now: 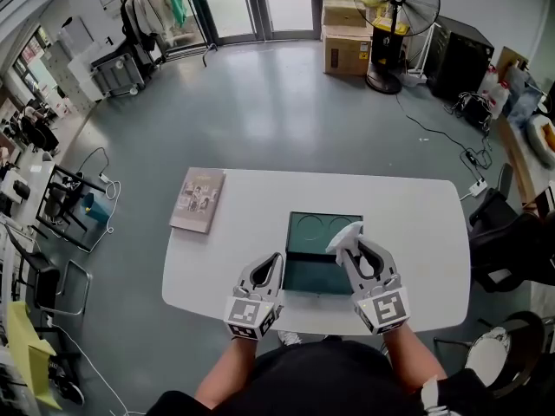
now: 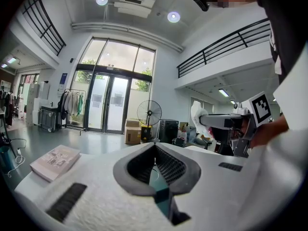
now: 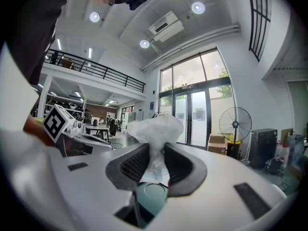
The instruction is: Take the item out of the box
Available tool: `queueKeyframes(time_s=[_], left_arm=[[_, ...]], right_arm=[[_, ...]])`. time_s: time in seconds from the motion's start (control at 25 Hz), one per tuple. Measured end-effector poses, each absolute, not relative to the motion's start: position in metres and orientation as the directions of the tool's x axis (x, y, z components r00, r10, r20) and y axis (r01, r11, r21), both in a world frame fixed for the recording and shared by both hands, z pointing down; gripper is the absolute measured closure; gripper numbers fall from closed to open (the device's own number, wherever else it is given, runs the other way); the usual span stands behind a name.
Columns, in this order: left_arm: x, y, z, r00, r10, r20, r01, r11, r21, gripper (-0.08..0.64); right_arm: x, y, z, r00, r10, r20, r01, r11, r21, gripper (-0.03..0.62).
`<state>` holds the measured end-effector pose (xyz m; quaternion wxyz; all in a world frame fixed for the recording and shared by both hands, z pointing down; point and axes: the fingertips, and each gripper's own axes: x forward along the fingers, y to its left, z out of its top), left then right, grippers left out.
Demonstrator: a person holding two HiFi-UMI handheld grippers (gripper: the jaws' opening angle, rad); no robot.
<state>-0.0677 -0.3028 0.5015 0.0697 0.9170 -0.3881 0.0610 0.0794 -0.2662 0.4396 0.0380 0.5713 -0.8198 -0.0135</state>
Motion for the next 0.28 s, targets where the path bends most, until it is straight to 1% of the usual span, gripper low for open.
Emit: queueKeyframes(time_s=[0.28], left_arm=[[-0.0695,-0.3043,0.5058,0.690,-0.702,0.174,-0.721,-0.688,0.085,0.551]], right_arm=[[0.0797,-0.2679,0.4453,-0.334,-0.941,0.055,-0.939,0.337,0.067,0.489]])
